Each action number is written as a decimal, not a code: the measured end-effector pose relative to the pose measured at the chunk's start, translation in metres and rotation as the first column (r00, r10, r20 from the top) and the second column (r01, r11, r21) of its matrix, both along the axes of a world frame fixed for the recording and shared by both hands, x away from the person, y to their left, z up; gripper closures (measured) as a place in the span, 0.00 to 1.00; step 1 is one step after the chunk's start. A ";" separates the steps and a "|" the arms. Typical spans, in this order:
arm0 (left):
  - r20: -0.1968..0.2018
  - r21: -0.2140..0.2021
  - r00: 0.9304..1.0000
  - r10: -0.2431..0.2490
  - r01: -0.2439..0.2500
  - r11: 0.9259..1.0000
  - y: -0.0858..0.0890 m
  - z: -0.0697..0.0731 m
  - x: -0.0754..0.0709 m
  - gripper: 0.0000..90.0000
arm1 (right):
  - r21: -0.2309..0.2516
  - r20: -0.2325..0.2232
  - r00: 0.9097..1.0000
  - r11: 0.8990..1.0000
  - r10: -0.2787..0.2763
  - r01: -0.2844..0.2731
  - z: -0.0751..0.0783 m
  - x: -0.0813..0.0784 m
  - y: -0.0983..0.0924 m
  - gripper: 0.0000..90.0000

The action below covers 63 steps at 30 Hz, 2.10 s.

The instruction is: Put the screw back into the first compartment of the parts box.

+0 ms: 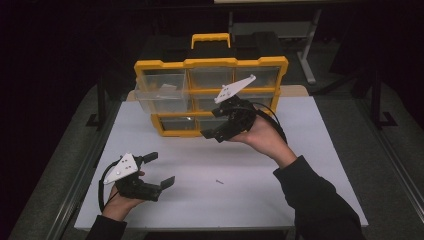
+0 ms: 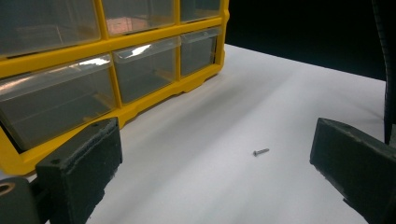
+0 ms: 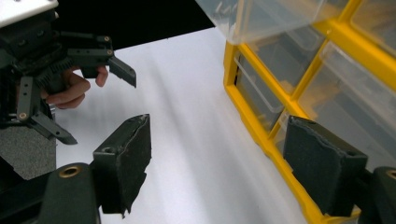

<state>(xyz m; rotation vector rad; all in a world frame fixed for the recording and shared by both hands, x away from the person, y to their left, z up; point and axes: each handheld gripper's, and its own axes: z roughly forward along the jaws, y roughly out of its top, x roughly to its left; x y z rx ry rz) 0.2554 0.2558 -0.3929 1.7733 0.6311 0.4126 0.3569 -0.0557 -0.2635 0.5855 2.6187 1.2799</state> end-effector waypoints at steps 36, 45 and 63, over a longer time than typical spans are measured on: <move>-0.013 0.007 1.000 0.004 -0.004 1.000 0.000 -0.001 -0.001 0.02 | -0.030 -0.059 0.998 0.999 -0.036 0.034 -0.085 -0.020 -0.017 0.20; -0.013 0.007 1.000 0.004 -0.004 1.000 0.000 0.000 -0.001 0.02 | -0.028 -0.074 0.997 0.999 -0.038 0.036 -0.100 -0.028 -0.017 0.21; -0.012 0.009 1.000 0.003 -0.003 1.000 0.001 -0.001 -0.001 0.02 | -0.081 -0.114 0.993 0.997 -0.012 0.003 -0.134 -0.035 -0.011 0.40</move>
